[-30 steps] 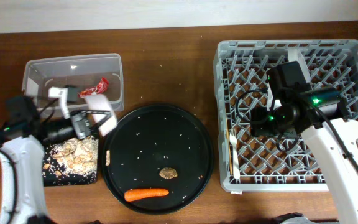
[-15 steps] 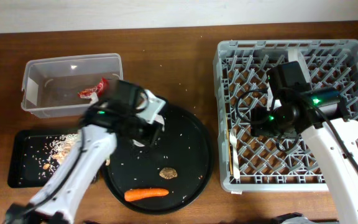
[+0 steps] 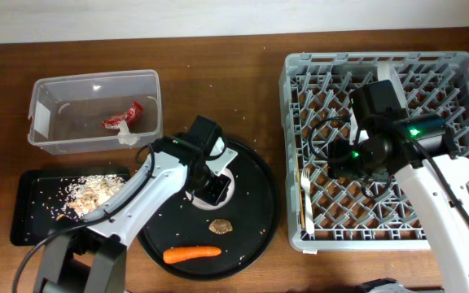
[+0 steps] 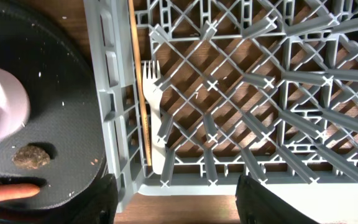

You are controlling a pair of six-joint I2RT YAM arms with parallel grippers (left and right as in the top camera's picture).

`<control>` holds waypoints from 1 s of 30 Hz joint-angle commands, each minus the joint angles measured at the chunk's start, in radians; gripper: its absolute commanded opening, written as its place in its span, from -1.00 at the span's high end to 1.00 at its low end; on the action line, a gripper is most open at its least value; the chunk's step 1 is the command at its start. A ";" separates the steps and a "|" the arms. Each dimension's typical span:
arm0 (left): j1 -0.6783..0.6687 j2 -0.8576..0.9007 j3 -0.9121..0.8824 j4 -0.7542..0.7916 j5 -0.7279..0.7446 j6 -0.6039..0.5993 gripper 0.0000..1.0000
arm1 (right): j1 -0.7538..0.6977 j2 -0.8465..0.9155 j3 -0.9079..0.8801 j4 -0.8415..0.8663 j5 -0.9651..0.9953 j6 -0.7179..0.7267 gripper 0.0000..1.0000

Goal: Sort waste into correct bins and load items into the dishwasher rack
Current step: 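Grasp the pink bowl from the platter with the right gripper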

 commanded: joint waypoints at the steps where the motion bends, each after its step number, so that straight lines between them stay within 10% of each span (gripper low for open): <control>1: 0.066 -0.056 0.097 -0.055 -0.008 -0.031 0.49 | -0.007 0.003 0.000 0.000 -0.018 0.003 -0.39; 11: 0.459 -0.245 0.128 -0.241 -0.009 -0.030 0.34 | 0.082 0.013 0.000 0.105 -0.325 -0.141 -0.48; 16: 0.690 -0.247 0.120 -0.279 -0.005 -0.106 -0.14 | 0.269 0.103 0.000 0.194 -0.327 -0.133 -0.48; 30: 0.746 -0.246 0.110 -0.274 0.014 -0.105 -0.25 | 0.453 0.537 0.000 0.426 -0.294 0.036 -0.33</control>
